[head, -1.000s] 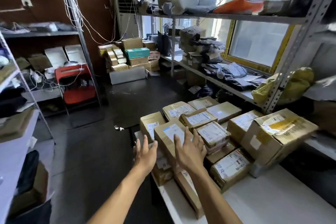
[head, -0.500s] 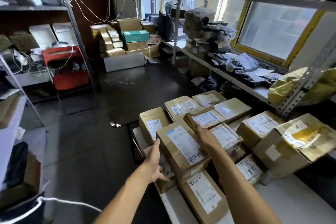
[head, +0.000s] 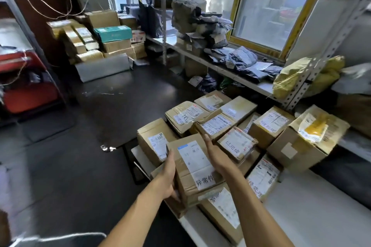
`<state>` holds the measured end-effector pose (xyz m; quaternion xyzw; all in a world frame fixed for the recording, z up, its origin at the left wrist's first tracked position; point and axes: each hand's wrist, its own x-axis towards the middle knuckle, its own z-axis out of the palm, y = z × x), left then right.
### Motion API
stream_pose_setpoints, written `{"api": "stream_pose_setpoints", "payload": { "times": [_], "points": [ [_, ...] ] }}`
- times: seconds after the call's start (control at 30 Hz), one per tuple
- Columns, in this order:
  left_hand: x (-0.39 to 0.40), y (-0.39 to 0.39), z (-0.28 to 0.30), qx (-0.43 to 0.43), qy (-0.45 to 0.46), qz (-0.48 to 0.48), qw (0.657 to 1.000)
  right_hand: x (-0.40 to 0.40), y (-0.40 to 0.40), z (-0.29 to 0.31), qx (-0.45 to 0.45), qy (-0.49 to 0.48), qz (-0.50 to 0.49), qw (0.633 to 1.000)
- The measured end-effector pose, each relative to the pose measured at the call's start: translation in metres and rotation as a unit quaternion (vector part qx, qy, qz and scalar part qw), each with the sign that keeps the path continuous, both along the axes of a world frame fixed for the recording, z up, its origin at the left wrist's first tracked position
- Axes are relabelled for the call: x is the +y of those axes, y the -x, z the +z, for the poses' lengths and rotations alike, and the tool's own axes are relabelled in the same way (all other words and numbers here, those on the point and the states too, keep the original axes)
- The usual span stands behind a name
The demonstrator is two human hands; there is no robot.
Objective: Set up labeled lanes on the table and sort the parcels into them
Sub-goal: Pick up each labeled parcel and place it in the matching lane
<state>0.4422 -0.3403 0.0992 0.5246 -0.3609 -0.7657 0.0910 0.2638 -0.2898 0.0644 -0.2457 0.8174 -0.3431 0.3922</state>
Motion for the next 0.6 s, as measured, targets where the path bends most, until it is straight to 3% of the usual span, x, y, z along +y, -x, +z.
{"api": "stream_pose_setpoints", "payload": {
  "times": [0.13, 0.37, 0.6],
  "points": [
    [-0.01, -0.005, -0.001, -0.017, 0.03, -0.043, 0.998, 0.019, -0.037, 0.046, -0.036, 0.002, -0.058, 0.998],
    [-0.025, -0.011, -0.012, -0.039, 0.139, -0.187, 0.972, 0.039, -0.054, 0.016, -0.12, 0.063, -0.152, 0.979],
    [-0.007, 0.001, -0.005, -0.031, 0.184, -0.266, 0.946, 0.098, -0.074, 0.049, -0.155, 0.061, -0.241, 0.956]
  ]
}}
